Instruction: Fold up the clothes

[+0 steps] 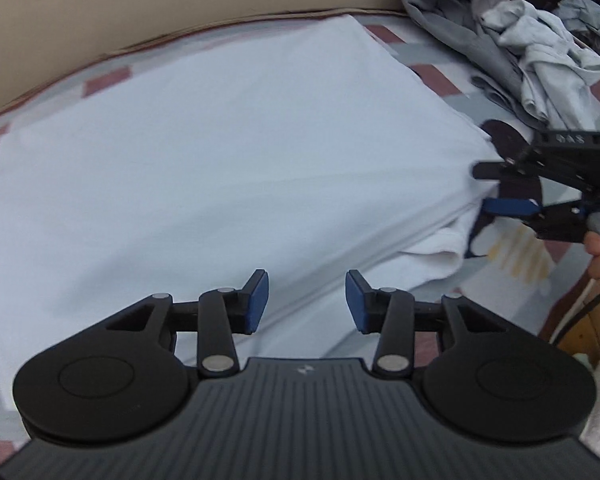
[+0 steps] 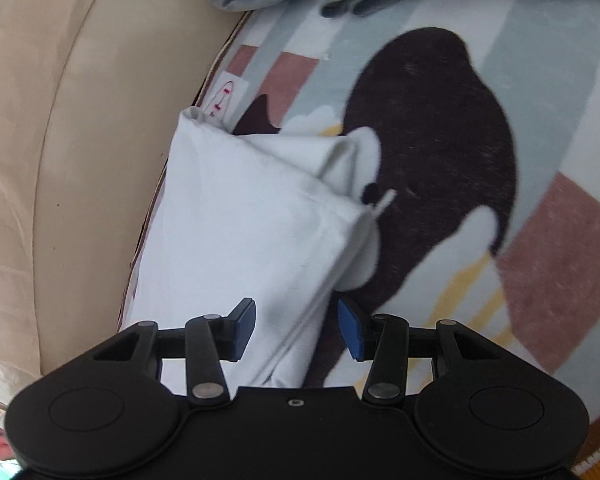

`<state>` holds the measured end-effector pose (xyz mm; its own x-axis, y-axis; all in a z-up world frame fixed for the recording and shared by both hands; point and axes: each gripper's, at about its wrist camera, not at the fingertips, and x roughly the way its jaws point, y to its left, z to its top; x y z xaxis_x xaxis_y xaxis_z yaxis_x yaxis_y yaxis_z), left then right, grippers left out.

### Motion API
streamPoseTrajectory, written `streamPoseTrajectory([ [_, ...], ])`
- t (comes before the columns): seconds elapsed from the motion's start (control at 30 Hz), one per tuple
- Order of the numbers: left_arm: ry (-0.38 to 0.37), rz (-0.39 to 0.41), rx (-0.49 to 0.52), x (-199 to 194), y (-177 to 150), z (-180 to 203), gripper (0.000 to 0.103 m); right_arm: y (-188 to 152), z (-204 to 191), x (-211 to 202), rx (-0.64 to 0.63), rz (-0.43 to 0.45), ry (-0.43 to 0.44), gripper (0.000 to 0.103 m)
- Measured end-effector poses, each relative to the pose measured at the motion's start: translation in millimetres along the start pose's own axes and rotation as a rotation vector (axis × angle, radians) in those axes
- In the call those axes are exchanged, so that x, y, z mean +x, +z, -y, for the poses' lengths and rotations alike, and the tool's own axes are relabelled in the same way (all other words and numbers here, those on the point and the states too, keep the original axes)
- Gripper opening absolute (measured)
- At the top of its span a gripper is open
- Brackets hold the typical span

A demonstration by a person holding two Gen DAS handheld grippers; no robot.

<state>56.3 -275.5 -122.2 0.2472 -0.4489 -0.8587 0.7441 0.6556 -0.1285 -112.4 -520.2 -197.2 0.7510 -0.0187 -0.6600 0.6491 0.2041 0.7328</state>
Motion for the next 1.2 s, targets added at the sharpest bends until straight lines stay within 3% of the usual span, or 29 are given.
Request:
streamPoseTrajectory([
  [0.07, -0.013, -0.006, 0.017, 5, 2, 9, 0.042, 3, 1, 8, 0.001, 0.033, 0.046, 0.052],
  [0.17, 0.076, -0.022, 0.041, 13, 4, 10, 0.042, 7, 2, 19, 0.006, 0.081, 0.108, 0.053],
  [0.23, 0.076, 0.005, 0.027, 10, 6, 6, 0.042, 9, 3, 23, 0.014, 0.108, 0.140, 0.053],
  [0.27, 0.055, 0.019, 0.010, 9, 7, 3, 0.042, 10, 3, 25, 0.017, 0.121, 0.155, 0.041],
  [0.3, 0.033, 0.034, -0.008, 7, 9, -1, 0.042, 9, 1, 27, -0.007, 0.120, 0.142, 0.015],
  [0.43, 0.001, -0.005, -0.075, 17, 11, -11, 0.043, 3, -28, 23, -0.228, 0.139, 0.081, 0.014],
  [0.6, -0.048, -0.012, -0.115, 30, 14, -21, 0.044, -18, -68, 0, -0.488, 0.232, 0.140, 0.013],
  [0.67, -0.063, -0.038, -0.108, 28, 16, -24, 0.044, -28, -88, 0, -0.585, 0.203, 0.127, 0.013],
  [0.73, -0.084, -0.053, -0.135, 21, 17, -34, 0.044, -38, -105, -5, -0.633, 0.199, 0.171, 0.013],
  [0.9, -0.116, 0.063, -0.278, -35, 4, -97, 0.044, -75, -169, -4, -0.714, 0.153, 0.314, 0.013],
  [1.07, -0.029, 0.158, -0.420, -83, -28, -172, 0.044, -140, -244, 22, -0.880, -0.014, 0.420, 0.013],
  [1.2, 0.002, 0.170, -0.502, -99, -55, -213, 0.044, -194, -266, 64, -0.946, -0.136, 0.377, 0.013],
])
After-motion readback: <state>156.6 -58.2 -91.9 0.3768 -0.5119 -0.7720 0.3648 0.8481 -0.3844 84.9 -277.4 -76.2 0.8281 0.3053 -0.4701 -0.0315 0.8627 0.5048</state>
